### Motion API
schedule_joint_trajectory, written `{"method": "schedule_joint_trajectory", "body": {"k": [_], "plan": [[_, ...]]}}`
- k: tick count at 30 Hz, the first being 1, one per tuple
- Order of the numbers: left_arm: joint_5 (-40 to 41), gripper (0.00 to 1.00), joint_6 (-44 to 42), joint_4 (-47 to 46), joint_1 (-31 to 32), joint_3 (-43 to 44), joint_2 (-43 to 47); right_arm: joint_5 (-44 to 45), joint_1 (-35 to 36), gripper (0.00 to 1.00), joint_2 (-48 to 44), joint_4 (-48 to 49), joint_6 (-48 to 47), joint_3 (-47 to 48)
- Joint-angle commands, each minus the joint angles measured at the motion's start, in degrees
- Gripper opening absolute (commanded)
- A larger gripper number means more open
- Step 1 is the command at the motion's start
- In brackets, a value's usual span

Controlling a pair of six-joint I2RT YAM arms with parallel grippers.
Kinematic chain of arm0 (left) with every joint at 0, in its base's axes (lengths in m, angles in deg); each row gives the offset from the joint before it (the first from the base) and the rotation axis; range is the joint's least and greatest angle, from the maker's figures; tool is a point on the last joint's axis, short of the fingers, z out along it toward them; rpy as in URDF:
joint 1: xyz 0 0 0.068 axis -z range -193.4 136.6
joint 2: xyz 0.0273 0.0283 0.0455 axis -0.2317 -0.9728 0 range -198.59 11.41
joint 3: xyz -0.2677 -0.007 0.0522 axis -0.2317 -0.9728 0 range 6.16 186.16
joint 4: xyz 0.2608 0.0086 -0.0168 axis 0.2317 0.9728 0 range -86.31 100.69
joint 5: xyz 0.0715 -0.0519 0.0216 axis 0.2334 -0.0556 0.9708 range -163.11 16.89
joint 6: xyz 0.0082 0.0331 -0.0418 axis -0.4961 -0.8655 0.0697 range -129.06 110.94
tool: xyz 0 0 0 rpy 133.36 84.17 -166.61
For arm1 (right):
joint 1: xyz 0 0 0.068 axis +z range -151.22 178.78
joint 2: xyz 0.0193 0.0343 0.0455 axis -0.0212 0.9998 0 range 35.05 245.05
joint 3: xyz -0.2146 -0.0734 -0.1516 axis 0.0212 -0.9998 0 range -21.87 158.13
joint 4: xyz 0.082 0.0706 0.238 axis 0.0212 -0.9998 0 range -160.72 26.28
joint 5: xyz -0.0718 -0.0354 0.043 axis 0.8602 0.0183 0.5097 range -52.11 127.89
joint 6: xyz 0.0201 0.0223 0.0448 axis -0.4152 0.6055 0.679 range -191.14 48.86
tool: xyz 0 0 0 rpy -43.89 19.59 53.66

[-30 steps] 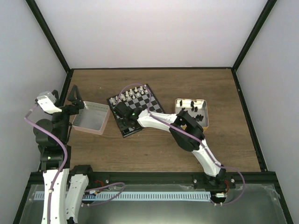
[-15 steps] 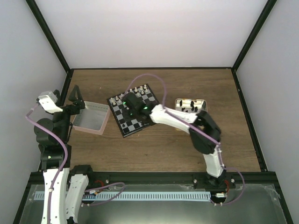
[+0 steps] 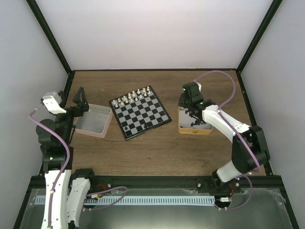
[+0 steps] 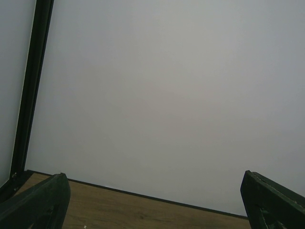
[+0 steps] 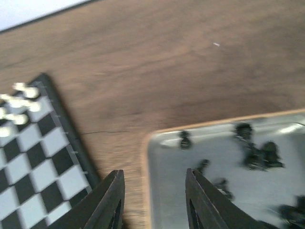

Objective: Set up the chess pieces on the board
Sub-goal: Pick up the chess piece from the storage box.

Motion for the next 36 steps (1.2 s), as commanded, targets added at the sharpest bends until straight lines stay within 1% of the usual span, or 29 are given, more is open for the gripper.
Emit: {"method": "schedule_joint_trajectory", "body": {"k": [1,5,7,10,14,17,21,24,28,33,36], "plan": [[-0.88,1.00,-0.87,-1.55,0.17,-0.43,-0.21,-0.85,-5.82,0.35,-0.80,-1.37,1.41,-3.36],[-0.79,1.00,-0.99,-1.42,0.34,-0.57,-0.31,-3.90,-10.68,0.32,-0.26,-1.04,3.22,-8.09],[-0.72,1.00,-0.96,-1.45,0.50,-0.51,-0.38,-4.16,-12.62,0.35,-0.29,-0.48,3.72,-9.99],[-0.70,1.00,-1.05,-1.37,0.78,-0.51,-0.33,-2.28,-14.27,0.36,0.13,-0.38,3.95,-11.42],[-0.53,1.00,-1.23,-1.28,0.87,-0.54,-0.14,-1.50,-14.70,0.36,1.47,0.03,3.80,-12.13],[-0.36,1.00,-1.34,-1.19,0.87,-0.51,-0.09,-1.16,-14.75,0.34,2.95,0.15,3.89,-12.16],[-0.35,1.00,-1.32,-1.24,0.96,-0.54,-0.20,1.78,-14.75,0.33,4.56,0.41,4.33,-12.49],[-0.46,1.00,-1.32,-1.20,0.96,-0.55,-0.22,2.28,-14.77,0.33,5.78,0.64,4.39,-12.59],[-0.45,1.00,-1.32,-1.25,0.96,-0.62,-0.28,2.56,-14.73,0.27,7.17,0.99,4.50,-12.64],[-0.61,1.00,-1.23,-1.35,1.02,-0.62,-0.39,4.69,-14.75,0.19,6.65,1.68,4.50,-13.05],[-0.70,1.00,-1.23,-1.32,1.05,-0.60,-0.39,5.64,-14.71,0.12,6.42,1.82,4.44,-12.95]]}}
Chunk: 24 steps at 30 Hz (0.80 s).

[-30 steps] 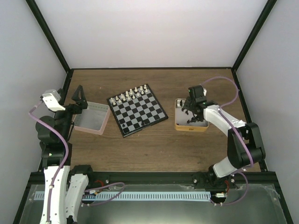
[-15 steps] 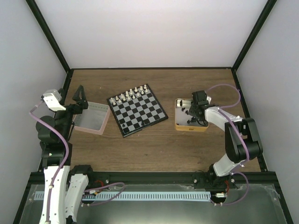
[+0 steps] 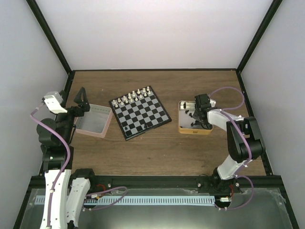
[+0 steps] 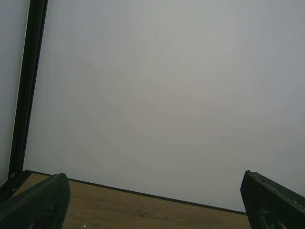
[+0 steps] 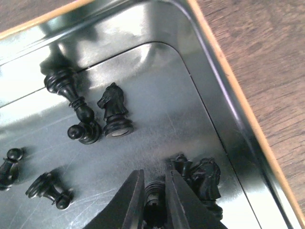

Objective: Set up the chess pieces on the board
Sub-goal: Pick up the chess piece from the storage box, then place the chess piece on the chessboard.

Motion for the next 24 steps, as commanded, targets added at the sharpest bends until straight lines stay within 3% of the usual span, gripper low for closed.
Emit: {"method": "schedule_joint_trajectory", "body": {"k": [1,14,24], "plan": [[-0.44,1.00,-0.39,-1.18,0.28,-0.63,0.07,3.30,-0.51,0.10,-0.78,1.27,0.20,-0.38],[-1.16,1.00,-0.12,-1.63,0.45,-0.79,-0.20,-1.15,5.08,0.06,-9.72,-1.30,-0.97,3.01],[-1.24,1.00,-0.03,-1.67,0.50,-0.85,-0.03,-4.93,27.49,0.06,-5.93,-2.02,1.69,12.14]]}}
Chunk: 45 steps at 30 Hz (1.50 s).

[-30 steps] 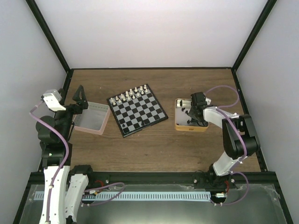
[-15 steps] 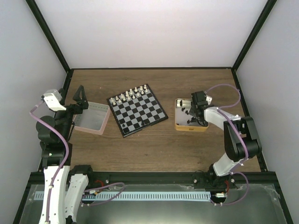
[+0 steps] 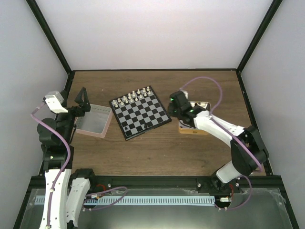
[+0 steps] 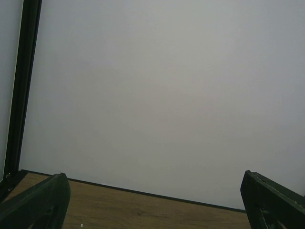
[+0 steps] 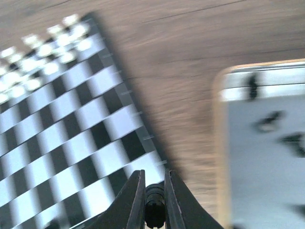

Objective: Set up the chess pieces on the board
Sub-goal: Place the chess piece on the chessboard.

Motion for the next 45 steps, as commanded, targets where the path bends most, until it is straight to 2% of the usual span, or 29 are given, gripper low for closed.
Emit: {"method": "schedule_joint_trajectory", "body": {"k": [1,5,12,24,40,45], "plan": [[-0.63,1.00,-0.03,-1.23,0.24,-0.66,0.28,-2.08,10.83,0.06,3.14,-0.42,1.43,5.86],[-0.39,1.00,-0.11,-1.12,0.37,-0.69,0.45,-2.66,20.42,0.06,7.42,0.20,0.70,9.88],[-0.30,1.00,-0.20,-1.13,0.64,-0.66,0.60,-3.26,28.94,0.06,17.14,0.94,-2.48,17.34],[-0.11,1.00,-0.32,-1.06,0.94,-0.69,0.33,-4.68,29.43,0.07,28.31,0.83,-5.23,24.05],[-0.20,1.00,-0.30,-1.02,0.94,-0.68,0.11,-5.06,29.43,0.09,33.29,0.46,-6.79,27.94],[-0.20,1.00,-0.29,-1.01,0.90,-0.64,0.07,-4.91,29.43,0.13,34.07,0.24,-6.95,28.40]]}}
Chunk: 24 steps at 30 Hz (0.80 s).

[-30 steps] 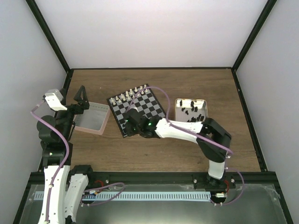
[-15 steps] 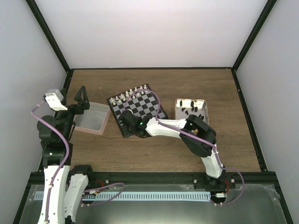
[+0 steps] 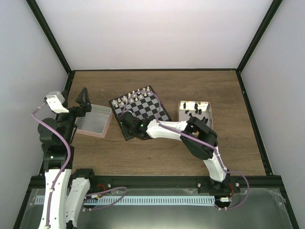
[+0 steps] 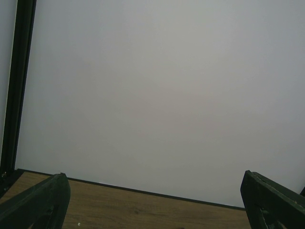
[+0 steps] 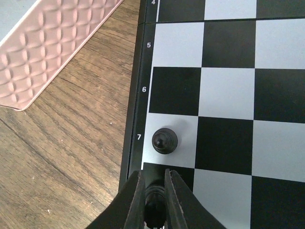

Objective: Set up the chess pieces on the board
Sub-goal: Place the chess piece on the chessboard.

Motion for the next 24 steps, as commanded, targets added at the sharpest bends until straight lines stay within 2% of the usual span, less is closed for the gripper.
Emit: {"method": "schedule_joint_trajectory", "body": {"k": [1,8,15,20,24], "plan": [[-0.27,1.00,-0.29,-1.06,0.13,-0.46,-0.02,0.65,0.03,0.15,1.58,-1.16,-0.57,2.45],[-0.35,1.00,-0.29,-1.07,0.14,-0.45,-0.13,0.27,0.07,0.37,-0.99,-1.54,-0.21,3.08],[-0.45,1.00,-0.29,-1.01,0.15,-0.42,-0.11,1.99,-0.16,0.44,-8.05,-1.62,-0.05,2.30],[-0.79,1.00,-0.38,-1.05,0.30,-0.45,0.05,13.08,-1.75,0.46,-17.24,1.93,-1.38,-4.44],[-1.08,1.00,-0.38,-1.07,0.39,-0.39,-0.02,17.41,-6.88,0.47,-23.35,1.61,-0.39,-10.60]]}}
